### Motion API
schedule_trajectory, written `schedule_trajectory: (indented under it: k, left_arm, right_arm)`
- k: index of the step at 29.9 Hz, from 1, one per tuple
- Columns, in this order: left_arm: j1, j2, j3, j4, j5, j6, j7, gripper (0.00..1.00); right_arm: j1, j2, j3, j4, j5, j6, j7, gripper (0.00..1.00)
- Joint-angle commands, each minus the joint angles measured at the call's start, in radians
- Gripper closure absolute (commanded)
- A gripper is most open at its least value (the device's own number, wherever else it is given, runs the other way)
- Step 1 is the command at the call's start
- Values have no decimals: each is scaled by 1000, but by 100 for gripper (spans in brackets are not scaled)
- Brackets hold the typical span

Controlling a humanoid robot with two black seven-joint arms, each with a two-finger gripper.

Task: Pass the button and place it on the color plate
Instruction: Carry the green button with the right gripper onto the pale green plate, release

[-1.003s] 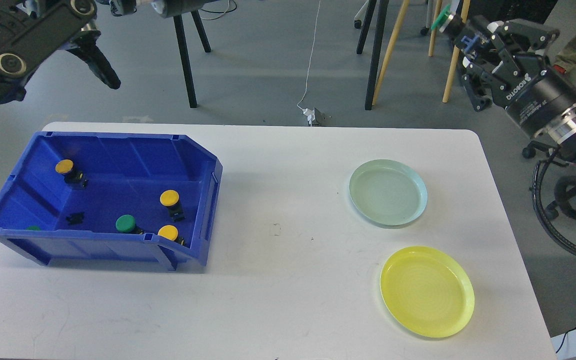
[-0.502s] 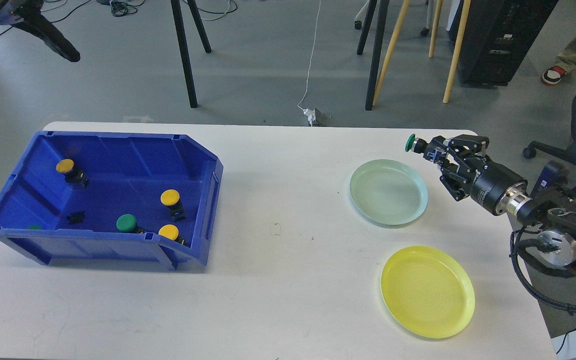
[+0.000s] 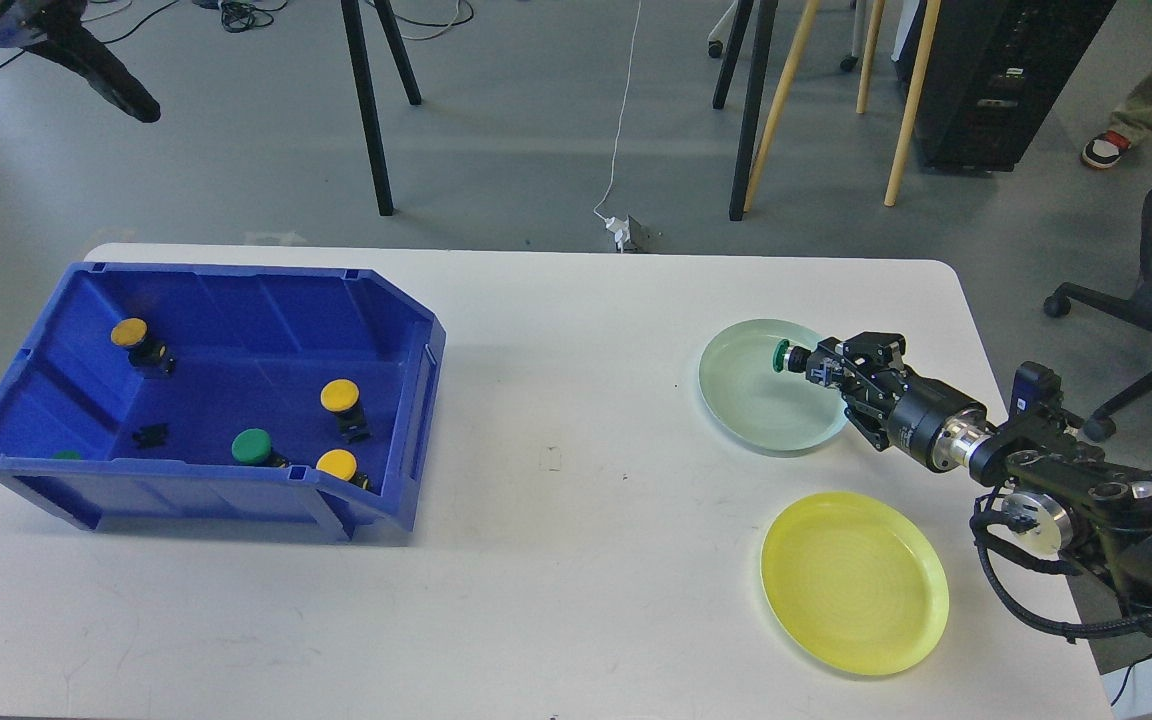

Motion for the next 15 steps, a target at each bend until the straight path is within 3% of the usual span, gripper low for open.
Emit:
schedule_trajectory:
  k: [1, 4, 10, 15]
  left_arm:
    - [0, 2, 3, 0, -1, 0, 1, 0]
    - [0, 4, 6, 0, 1, 0, -1, 0]
    - [8, 5, 12, 0, 6, 0, -1, 0]
    - [14, 28, 20, -2, 4, 0, -28, 0]
  right_arm:
    - [-1, 9, 0, -18, 2, 0, 0, 45]
    - [0, 7, 0, -18, 2, 0, 0, 37]
    - [6, 7, 1, -15, 2, 1, 0, 31]
    - [15, -14, 30, -4, 8, 1, 0, 24]
